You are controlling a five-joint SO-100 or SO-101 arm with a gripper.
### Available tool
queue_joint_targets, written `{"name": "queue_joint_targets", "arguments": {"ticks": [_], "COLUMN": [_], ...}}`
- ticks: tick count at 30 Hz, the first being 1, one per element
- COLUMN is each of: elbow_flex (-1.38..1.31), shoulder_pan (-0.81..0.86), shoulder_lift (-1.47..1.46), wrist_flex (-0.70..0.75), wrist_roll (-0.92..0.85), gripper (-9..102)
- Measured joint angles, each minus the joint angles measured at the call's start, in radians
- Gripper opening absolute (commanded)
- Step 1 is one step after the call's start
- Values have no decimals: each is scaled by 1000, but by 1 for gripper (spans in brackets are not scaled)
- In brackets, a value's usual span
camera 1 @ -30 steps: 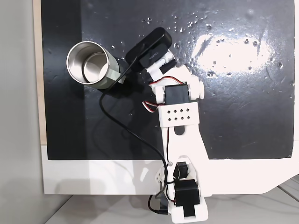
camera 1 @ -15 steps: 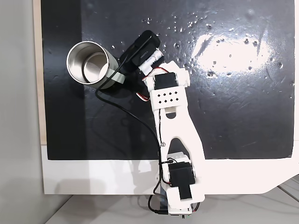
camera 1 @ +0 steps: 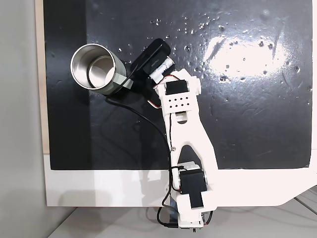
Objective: Grasp a pengrip and put it in the cup.
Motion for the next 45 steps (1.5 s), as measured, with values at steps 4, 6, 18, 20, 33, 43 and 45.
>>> {"name": "queue_joint_targets", "arguments": {"ticks": [4,6,18,20,33,43,45], "elbow_flex": [66,100,100,14,-541,-799,-873], "shoulder_pan": [2,8,14,15,-51,-253,-301], "shoulder_lift": [26,26,21,-5,-44,104,106], "wrist_flex": [-69,-106,-120,-20,548,738,755], "wrist_roll": [-29,-32,0,55,551,922,1008], "gripper": [7,2,0,0,0,0,0]}}
